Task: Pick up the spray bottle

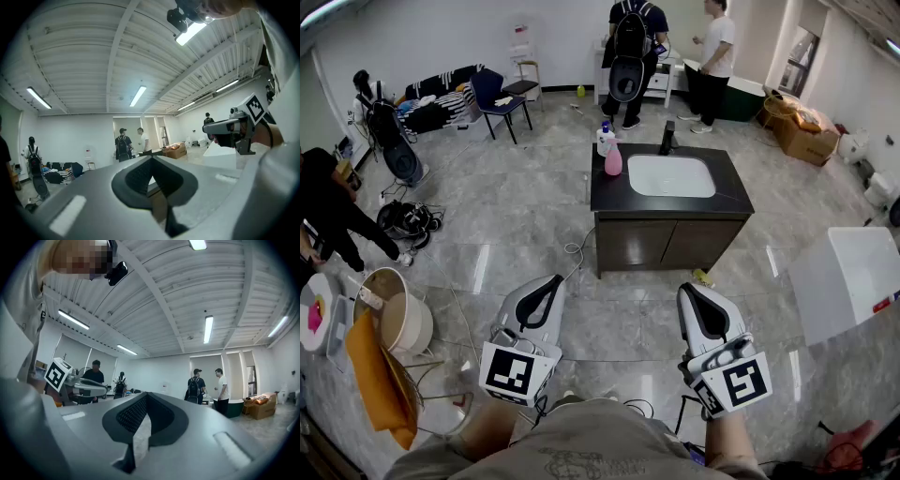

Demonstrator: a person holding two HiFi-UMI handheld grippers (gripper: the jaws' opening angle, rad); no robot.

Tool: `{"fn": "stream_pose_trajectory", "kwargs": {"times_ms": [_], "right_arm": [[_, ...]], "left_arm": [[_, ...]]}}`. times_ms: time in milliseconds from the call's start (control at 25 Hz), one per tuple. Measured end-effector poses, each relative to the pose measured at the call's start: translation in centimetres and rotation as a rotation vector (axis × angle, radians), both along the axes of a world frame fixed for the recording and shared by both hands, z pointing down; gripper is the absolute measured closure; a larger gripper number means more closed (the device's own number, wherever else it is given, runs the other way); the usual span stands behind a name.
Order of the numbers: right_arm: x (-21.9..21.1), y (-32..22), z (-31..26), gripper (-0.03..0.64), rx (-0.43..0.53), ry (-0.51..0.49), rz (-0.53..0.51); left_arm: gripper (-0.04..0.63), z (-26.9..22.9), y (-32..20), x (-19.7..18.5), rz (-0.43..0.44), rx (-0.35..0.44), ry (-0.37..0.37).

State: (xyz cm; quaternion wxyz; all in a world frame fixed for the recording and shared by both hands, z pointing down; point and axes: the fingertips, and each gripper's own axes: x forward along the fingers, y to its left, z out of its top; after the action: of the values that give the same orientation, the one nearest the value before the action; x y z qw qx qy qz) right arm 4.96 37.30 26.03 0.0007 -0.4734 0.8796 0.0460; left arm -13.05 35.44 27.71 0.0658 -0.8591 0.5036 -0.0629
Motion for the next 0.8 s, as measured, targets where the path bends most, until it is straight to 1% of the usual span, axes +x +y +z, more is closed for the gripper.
{"fn": "stream_pose_trajectory", "kwargs": {"times_ms": [120,200,400,560,640,680,720,760,800], "right_arm": [[0.4,0.2,0.0,0.588,-0.009,-0.045,-0.016],[0.5,0.3,0.1,0.588,-0.015,-0.056,-0.029],[1.3,0.5,0.6,0.588,-0.022,-0.029,-0.035],[1.9,1.0,1.6,0.588,-0.046,-0.028,-0.041],[2.3,1.1,2.3,0.588,-0.063,-0.021,-0.035],[2.5,1.2,2.6,0.588,-0.071,-0.02,-0.031],[2.7,1.3,2.9,0.588,-0.08,-0.021,-0.028],[2.9,1.2,3.3,0.588,-0.087,-0.022,-0.024],[3.1,1.0,3.7,0.588,-0.095,-0.022,-0.018]], "left_arm": [[0.595,0.4,0.1,0.1,-0.015,-0.014,-0.009],[0.595,0.1,0.1,0.5,-0.01,-0.012,-0.006],[0.595,0.5,0.3,1.9,-0.004,-0.022,-0.02],[0.595,1.2,0.9,3.2,0.043,-0.014,-0.05],[0.595,1.4,0.9,3.5,0.04,-0.023,-0.043],[0.595,1.4,0.8,3.5,0.034,-0.032,-0.027],[0.585,1.3,0.8,3.6,0.027,-0.041,-0.009],[0.518,1.0,0.7,3.6,0.019,-0.045,0.002],[0.467,0.7,0.4,3.5,0.009,-0.043,0.005]]}}
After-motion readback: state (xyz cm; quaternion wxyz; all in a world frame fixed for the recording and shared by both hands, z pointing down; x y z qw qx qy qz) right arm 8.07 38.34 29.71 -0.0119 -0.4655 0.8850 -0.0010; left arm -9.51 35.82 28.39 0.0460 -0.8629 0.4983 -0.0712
